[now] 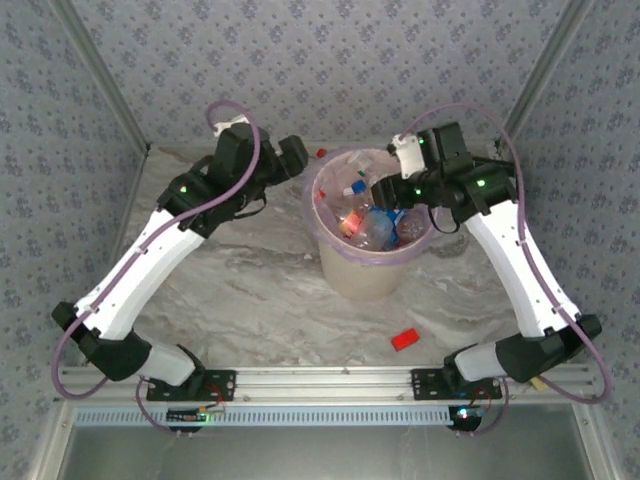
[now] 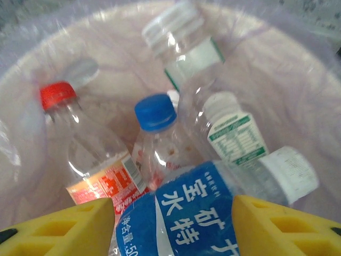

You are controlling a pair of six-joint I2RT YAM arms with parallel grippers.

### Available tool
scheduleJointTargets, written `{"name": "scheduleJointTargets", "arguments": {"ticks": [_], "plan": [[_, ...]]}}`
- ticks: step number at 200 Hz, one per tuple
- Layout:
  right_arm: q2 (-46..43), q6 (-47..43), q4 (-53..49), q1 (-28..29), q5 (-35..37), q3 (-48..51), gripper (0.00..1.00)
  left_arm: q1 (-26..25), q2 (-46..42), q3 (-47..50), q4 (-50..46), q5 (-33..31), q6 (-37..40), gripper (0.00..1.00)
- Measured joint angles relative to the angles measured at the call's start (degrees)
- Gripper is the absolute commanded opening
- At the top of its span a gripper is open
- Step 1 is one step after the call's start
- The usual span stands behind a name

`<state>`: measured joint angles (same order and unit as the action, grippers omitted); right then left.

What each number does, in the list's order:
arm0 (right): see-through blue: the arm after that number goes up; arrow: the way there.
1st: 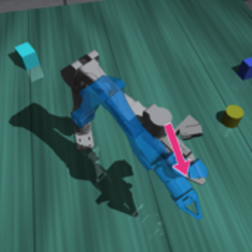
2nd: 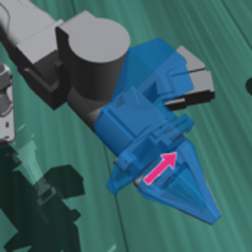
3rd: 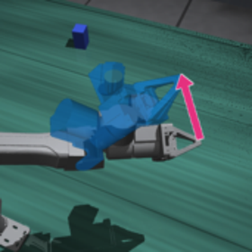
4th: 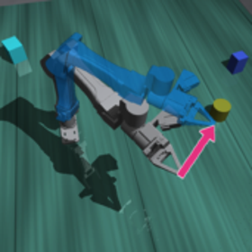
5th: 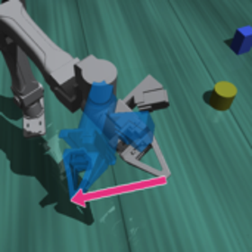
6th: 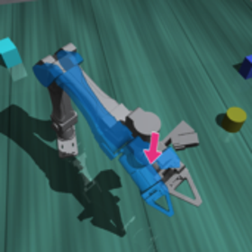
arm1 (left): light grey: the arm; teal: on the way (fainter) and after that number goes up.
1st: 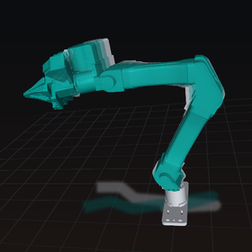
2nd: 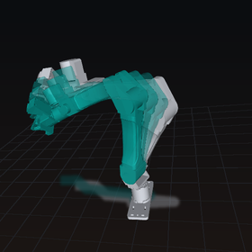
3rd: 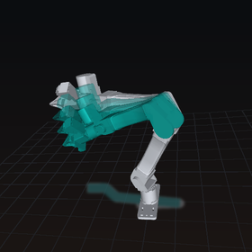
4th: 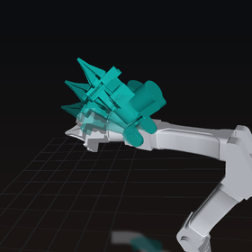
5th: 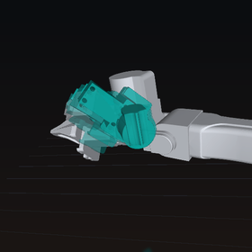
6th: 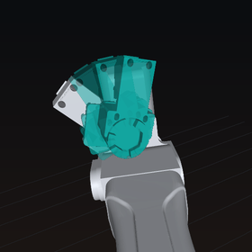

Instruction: Put the plastic bottles in the bin

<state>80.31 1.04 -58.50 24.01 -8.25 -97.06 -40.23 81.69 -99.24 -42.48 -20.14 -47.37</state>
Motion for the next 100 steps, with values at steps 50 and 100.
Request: {"name": "scheduleJointTargets", "arguments": {"ticks": [50,100], "plan": [[0.5,0.0,0.3,1.7,3.7,2.1,0.6,10.8,-0.6,11.7,1.3,4.7,-1.7,0.92],[-2.5,1.7,1.8,2.0,4.0,-0.2,0.66,19.5,2.4,16.0,6.4,8.6,-6.2,0.92]]}}
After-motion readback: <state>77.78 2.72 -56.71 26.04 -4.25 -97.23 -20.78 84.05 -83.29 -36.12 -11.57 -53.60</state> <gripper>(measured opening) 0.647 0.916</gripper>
